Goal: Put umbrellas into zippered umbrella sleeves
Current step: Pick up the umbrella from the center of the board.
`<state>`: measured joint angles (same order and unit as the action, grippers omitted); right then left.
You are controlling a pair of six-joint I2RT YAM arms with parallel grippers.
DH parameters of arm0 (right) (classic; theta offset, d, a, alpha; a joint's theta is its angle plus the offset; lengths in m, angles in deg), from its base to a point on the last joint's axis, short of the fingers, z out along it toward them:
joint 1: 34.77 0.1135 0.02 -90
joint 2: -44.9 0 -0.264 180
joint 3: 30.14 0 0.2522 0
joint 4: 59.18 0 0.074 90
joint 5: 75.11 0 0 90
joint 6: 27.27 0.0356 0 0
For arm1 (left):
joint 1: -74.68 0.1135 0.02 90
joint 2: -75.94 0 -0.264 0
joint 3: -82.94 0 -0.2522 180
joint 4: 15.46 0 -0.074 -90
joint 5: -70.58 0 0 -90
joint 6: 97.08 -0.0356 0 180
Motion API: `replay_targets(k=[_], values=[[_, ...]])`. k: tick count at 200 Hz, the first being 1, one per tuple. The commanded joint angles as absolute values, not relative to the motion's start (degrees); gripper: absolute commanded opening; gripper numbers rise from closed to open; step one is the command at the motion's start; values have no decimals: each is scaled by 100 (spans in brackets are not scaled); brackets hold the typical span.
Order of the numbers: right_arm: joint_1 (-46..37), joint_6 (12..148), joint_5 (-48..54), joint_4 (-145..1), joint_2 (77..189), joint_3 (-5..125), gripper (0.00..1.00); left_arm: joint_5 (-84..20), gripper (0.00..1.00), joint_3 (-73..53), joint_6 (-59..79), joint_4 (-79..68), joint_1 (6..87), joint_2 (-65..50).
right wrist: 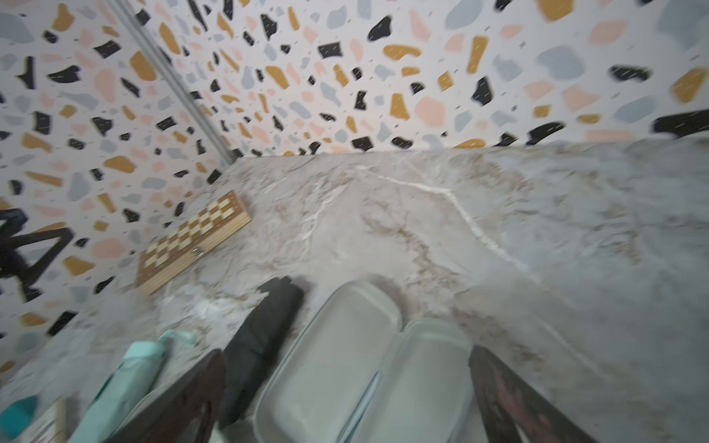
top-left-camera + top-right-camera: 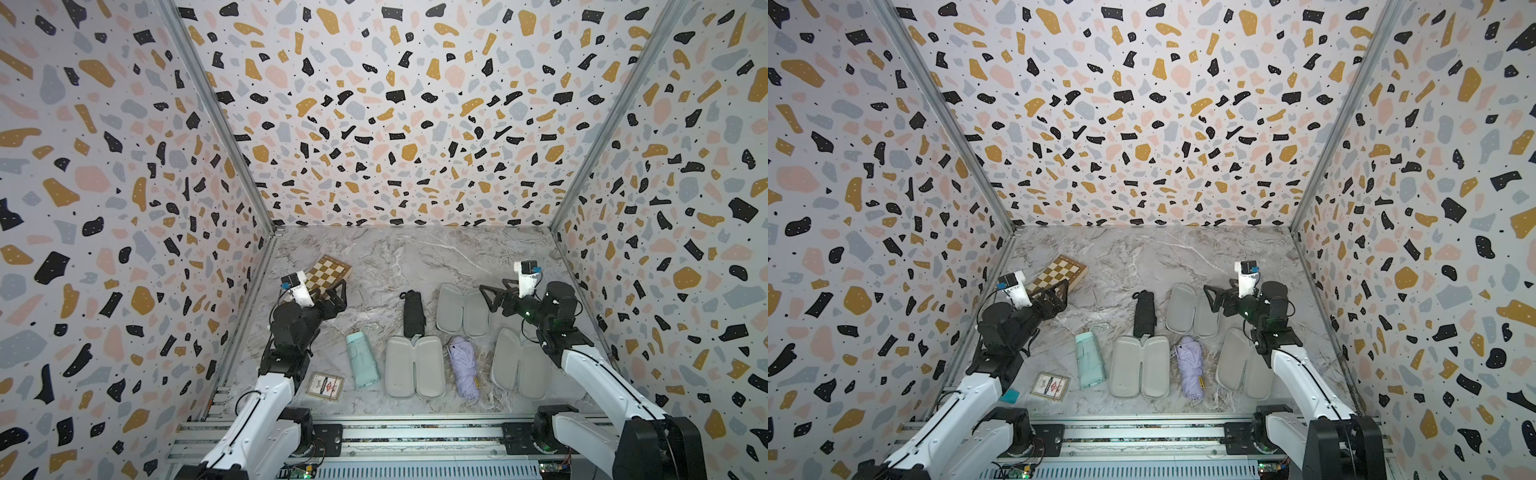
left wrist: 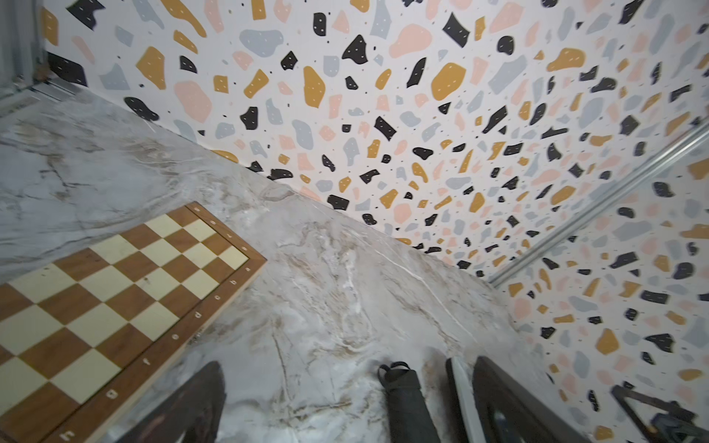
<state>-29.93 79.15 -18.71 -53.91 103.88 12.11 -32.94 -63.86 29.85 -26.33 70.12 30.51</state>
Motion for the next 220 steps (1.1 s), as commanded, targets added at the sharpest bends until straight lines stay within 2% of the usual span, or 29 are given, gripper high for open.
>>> replay_targets(k=[1,19,29,47,75,98,115,139,167,186,203,220], values=[[-3017,8708,-2753,-5474,10087,1087,100,-3598,99,-6679,3861,-2973,7029,3347],[-2998,8720,-3327,-5115,9910,999,99,-4011,99,-6477,3787,-2518,6987,3430],[-2947,8803,-3394,-4979,9747,937,100,-3953,99,-6234,3700,-1588,6863,3466],[-2753,8877,-2722,-5177,9347,848,100,-3344,99,-5576,3300,343,6567,3480],[-2690,9112,-2287,-5069,8806,563,100,-3031,99,-5410,3184,1293,6065,3409],[-2493,8973,-2163,-5474,8733,635,100,-2207,99,-5227,3116,1935,5316,3085],[-2181,8888,-1830,-5730,8759,662,100,-1148,100,-4941,3240,2581,4447,2696],[-1669,8823,-2158,-5766,8875,875,100,-481,99,-4720,3541,3012,3698,2224],[-923,8516,-1264,-6219,8943,1155,100,277,100,-4898,4129,3293,2965,2014],[-846,8559,-1466,-6079,9044,1139,100,180,99,-5068,4175,3125,2886,1743],[-796,8520,-1525,-6038,9102,1115,100,36,88,-5137,4085,2826,2885,1532],[-787,8521,-1504,-6007,9151,1036,100,-355,88,-5206,3942,2437,2886,1328]])
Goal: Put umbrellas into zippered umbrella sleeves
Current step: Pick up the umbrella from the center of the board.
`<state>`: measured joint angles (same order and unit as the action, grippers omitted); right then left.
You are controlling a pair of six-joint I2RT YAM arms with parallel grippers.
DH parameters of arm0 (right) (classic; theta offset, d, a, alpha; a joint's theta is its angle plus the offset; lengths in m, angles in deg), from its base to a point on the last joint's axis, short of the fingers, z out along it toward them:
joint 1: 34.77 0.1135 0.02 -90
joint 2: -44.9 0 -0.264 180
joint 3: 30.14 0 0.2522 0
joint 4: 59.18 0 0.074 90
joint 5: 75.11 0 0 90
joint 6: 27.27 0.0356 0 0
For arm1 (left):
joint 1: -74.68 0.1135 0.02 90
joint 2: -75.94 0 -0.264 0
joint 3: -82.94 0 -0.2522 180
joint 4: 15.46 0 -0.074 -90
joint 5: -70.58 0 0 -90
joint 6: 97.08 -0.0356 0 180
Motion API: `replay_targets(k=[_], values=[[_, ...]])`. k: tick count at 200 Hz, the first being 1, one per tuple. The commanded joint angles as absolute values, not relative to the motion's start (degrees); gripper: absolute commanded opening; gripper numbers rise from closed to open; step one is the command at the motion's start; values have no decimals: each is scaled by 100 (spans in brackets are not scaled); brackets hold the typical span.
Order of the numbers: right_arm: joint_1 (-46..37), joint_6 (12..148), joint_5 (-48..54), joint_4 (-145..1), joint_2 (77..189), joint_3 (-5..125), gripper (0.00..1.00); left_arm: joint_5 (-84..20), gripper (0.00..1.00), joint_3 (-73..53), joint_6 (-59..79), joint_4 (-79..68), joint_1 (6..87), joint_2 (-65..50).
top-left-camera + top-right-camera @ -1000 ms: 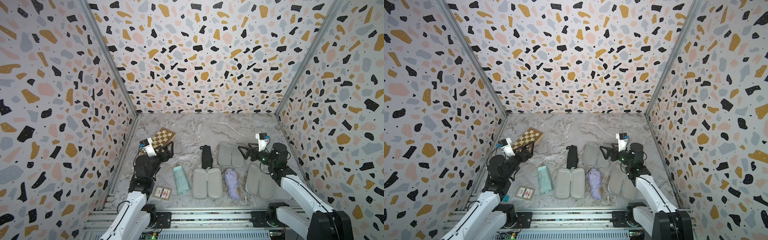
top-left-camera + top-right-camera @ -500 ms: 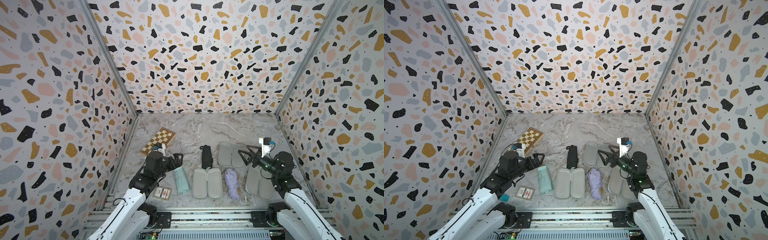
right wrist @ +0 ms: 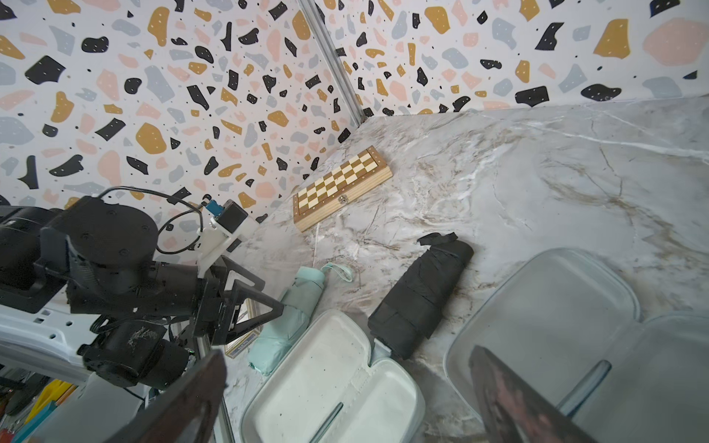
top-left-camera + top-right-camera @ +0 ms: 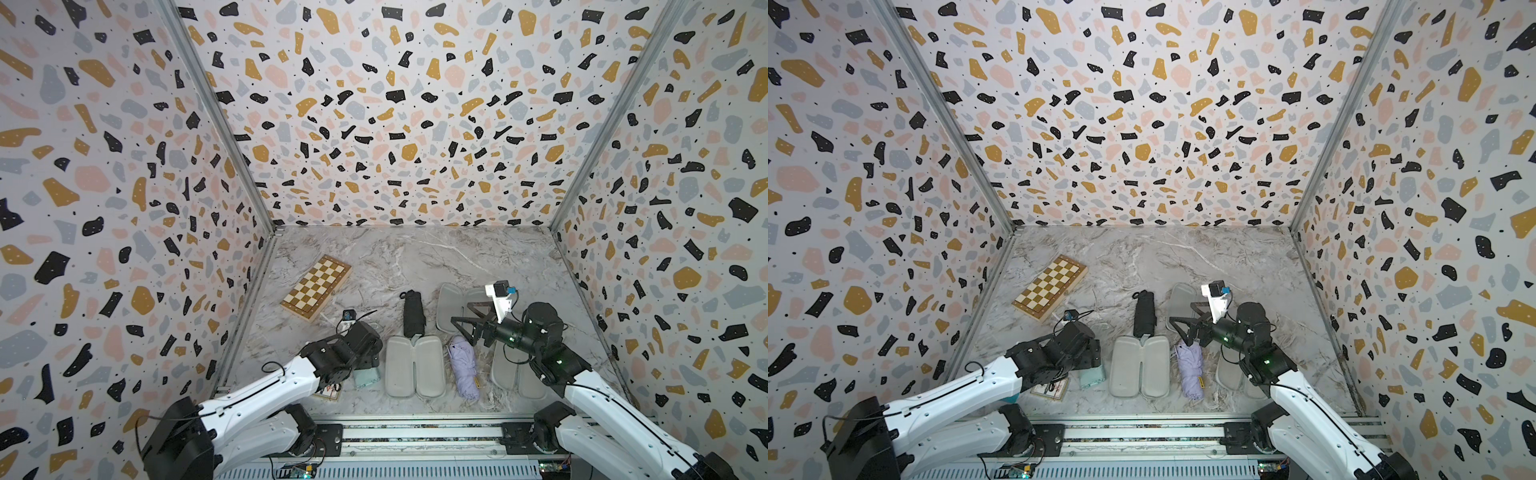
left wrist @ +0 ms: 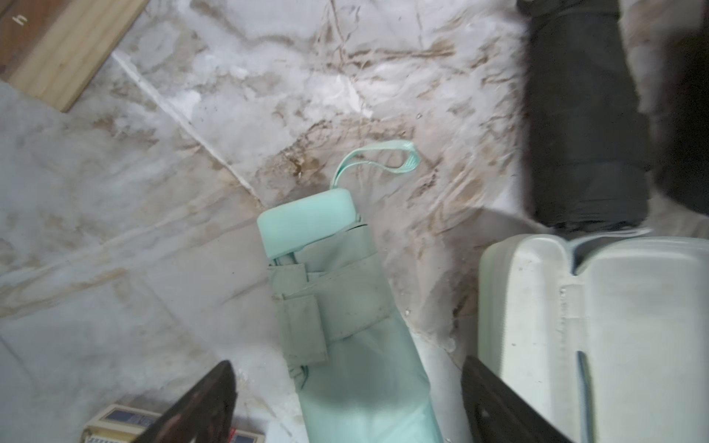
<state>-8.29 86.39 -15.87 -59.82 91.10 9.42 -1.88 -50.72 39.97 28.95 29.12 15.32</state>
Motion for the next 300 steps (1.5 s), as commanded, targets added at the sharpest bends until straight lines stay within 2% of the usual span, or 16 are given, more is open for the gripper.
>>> replay_targets(k=[1,25,53,83,119,147,156,175,201,215,253,300], values=[[-792,8518,-1501,-6000,9150,1030,100,-397,88,-5217,3933,2412,2887,1319],[-789,8505,-1536,-5929,9233,993,100,-666,87,-5260,3899,2134,2884,941],[-783,8495,-1841,-5771,9393,1044,100,-321,88,-5217,4004,2363,2889,432],[-770,8470,-1796,-5791,9544,1075,99,-491,84,-5337,3959,1924,2881,176],[-770,8478,-1736,-5830,9520,1045,98,-578,71,-5349,3819,1733,2885,92],[-770,8499,-1964,-5730,9462,1016,97,-587,55,-5443,3816,1686,2889,238],[-770,8494,-1987,-5734,9443,1016,96,-540,53,-5439,3814,1734,2887,303],[-772,8487,-1853,-5773,9391,985,96,-468,40,-5420,3772,1830,2886,441],[-770,8477,-1710,-5800,9351,962,96,-221,40,-5293,3766,2139,2889,670],[-770,8467,-1692,-5788,9375,963,96,47,34,-5155,3880,2550,2882,864],[-774,8431,-1580,-5806,9469,977,96,-334,34,-5034,3776,2639,2824,1478],[-767,8386,-1370,-5858,9546,990,96,-232,35,-4408,3836,3046,2067,1674]])
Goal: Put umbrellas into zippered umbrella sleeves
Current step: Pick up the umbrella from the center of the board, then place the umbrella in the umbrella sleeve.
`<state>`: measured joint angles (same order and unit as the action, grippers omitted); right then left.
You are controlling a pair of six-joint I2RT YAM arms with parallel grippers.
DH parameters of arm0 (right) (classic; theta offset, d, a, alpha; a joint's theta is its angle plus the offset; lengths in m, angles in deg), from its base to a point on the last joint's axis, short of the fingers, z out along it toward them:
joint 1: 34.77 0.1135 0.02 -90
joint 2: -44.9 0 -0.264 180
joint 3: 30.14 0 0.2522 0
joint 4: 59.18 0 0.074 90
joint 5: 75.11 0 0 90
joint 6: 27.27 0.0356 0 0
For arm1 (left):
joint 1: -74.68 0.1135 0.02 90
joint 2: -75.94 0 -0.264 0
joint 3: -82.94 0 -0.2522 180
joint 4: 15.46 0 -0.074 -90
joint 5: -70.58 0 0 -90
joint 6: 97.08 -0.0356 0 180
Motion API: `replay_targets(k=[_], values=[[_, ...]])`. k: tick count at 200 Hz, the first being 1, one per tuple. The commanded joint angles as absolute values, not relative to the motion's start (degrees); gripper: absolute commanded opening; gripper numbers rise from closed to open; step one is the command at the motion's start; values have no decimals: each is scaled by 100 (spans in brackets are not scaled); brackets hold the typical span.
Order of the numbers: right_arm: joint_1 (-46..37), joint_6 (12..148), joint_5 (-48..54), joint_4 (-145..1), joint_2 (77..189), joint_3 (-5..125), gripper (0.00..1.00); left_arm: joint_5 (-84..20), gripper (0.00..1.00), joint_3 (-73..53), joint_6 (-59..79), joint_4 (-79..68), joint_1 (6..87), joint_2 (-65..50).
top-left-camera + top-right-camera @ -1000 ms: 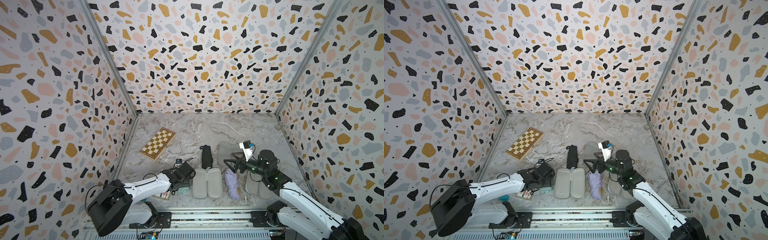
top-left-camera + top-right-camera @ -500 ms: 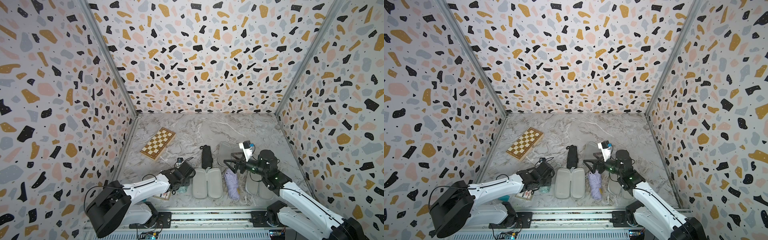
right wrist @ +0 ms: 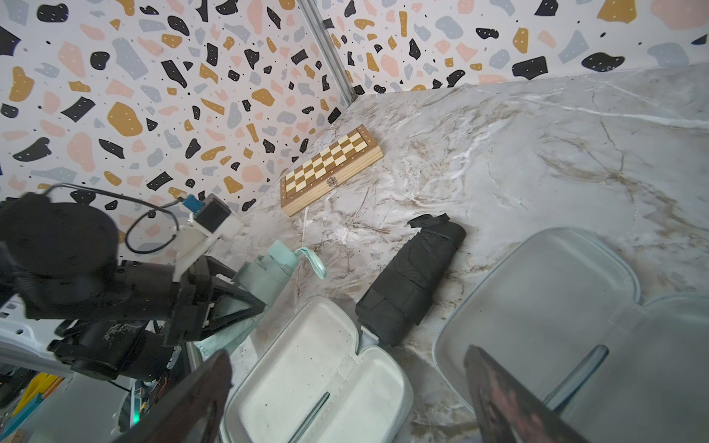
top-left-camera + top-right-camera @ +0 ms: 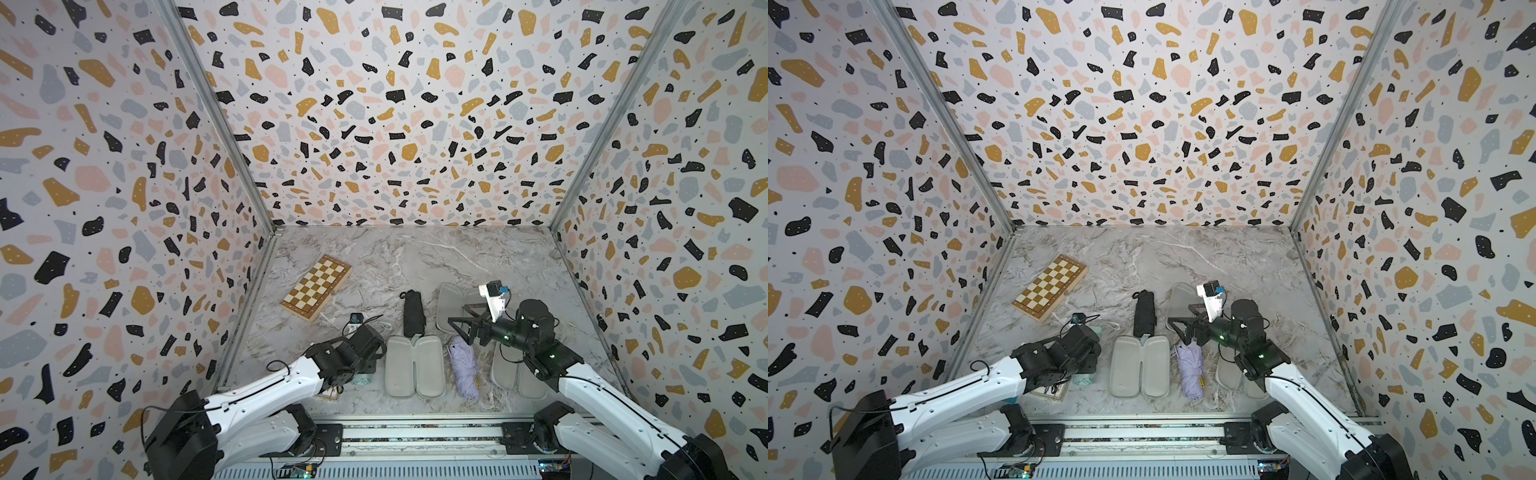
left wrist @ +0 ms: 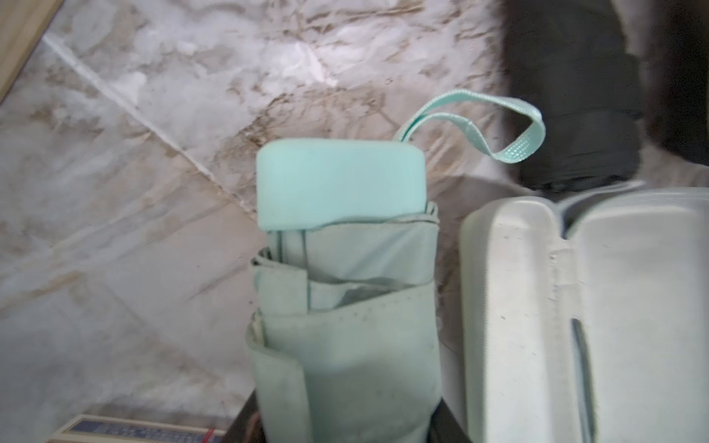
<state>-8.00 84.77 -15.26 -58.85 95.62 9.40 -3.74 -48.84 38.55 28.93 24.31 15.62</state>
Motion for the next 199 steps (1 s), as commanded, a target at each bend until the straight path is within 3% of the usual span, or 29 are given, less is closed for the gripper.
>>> replay_targets(k=[1,36,59,115,199], values=[[-769,8384,-1369,-5855,9545,990,96,-221,35,-4392,3841,3055,2047,1677],[-766,8372,-1263,-5877,9553,990,96,-241,40,-4161,3892,2755,1535,1432],[-762,8373,-1289,-5890,9588,1012,96,-612,40,-3834,3732,2491,1429,813],[-725,8559,-1145,-5770,9640,905,95,-412,42,-3875,4067,2256,1254,75],[598,8684,-8,-5534,10867,838,82,-166,49,-4169,4226,1581,1254,-293]])
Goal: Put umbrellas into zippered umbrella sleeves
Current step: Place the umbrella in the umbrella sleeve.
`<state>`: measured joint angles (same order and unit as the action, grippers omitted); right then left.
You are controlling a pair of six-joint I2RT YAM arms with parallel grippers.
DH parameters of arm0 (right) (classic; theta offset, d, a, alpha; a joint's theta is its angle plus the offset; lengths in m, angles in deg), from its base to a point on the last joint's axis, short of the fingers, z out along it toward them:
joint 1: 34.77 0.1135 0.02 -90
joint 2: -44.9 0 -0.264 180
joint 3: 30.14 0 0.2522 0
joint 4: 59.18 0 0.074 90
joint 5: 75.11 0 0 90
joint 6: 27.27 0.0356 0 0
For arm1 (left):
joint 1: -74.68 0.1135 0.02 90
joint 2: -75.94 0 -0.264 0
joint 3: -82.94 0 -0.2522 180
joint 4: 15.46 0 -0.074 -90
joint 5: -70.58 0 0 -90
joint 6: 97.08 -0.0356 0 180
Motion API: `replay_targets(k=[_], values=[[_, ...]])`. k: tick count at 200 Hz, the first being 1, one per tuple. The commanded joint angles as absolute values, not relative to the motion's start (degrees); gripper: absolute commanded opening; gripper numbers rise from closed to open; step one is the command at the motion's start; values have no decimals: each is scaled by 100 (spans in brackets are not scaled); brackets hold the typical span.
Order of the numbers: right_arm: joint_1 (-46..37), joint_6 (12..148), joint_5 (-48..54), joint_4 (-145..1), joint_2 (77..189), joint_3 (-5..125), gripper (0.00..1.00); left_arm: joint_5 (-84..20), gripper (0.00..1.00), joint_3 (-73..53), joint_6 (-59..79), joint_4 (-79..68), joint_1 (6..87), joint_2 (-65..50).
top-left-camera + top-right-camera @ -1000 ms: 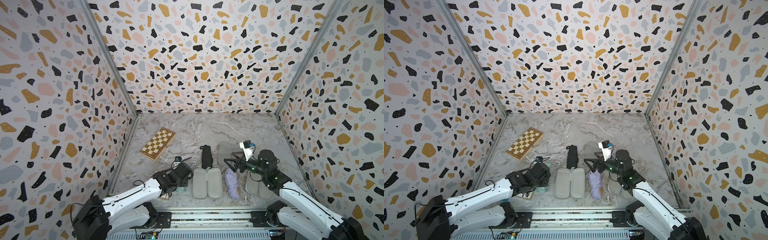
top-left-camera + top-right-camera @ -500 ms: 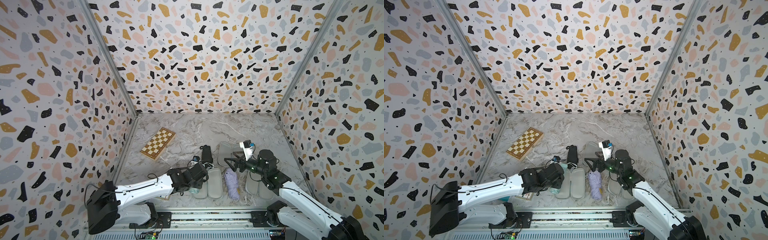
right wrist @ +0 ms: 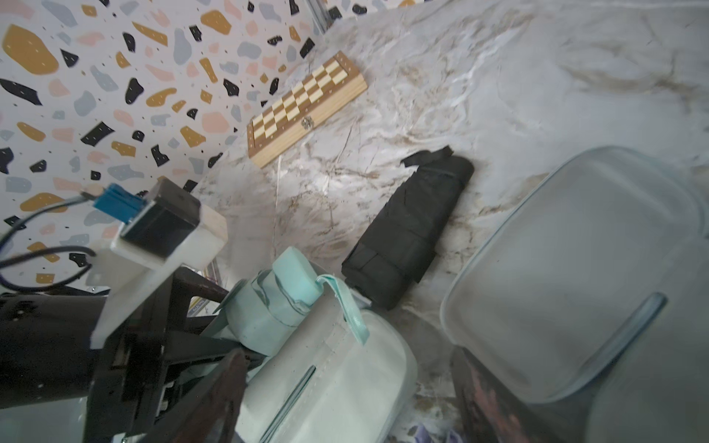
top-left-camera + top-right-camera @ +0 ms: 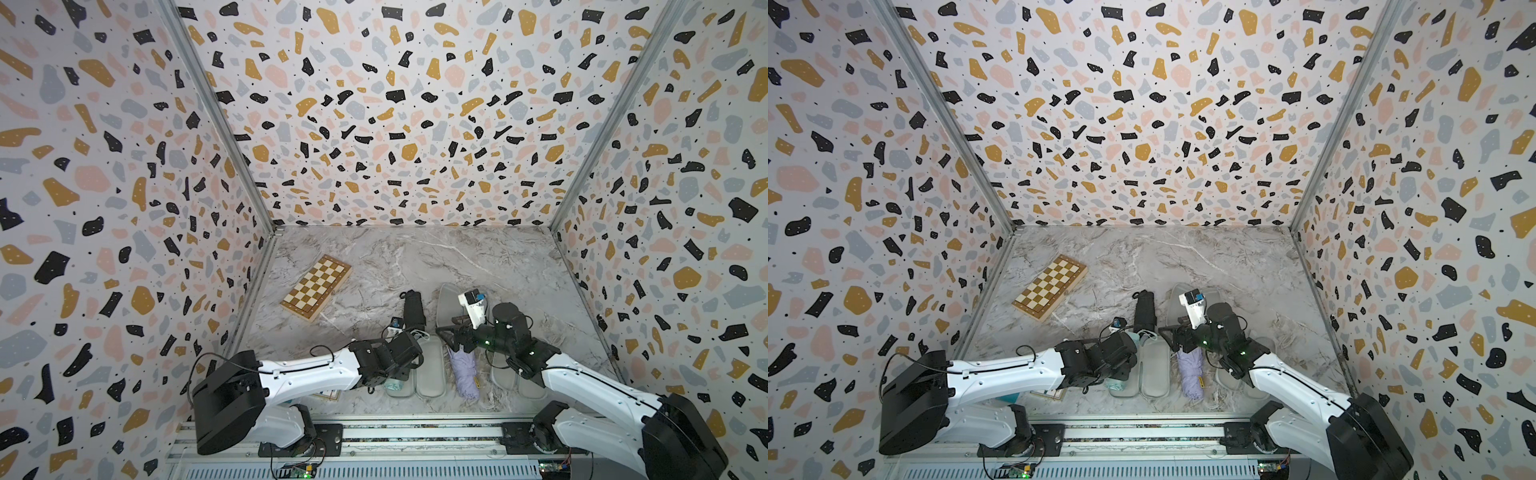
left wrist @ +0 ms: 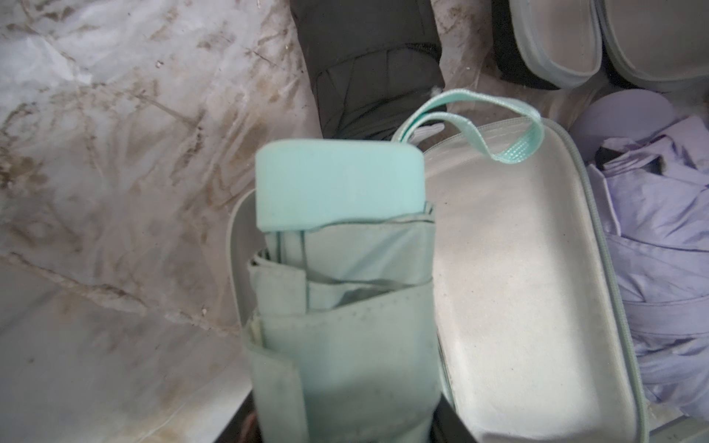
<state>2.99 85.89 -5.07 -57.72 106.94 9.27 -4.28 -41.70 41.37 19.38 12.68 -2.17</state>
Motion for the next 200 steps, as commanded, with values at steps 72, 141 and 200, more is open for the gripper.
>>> replay_targets(k=[72,141,200], values=[[861,8694,215,-5555,11267,920,78,-397,65,-4409,4258,1204,1254,-322],[1040,8835,394,-5361,11275,730,75,266,76,-3913,3444,1938,1302,280],[1024,8955,563,-4985,11200,451,60,-2232,54,-3179,2664,739,2423,-196]])
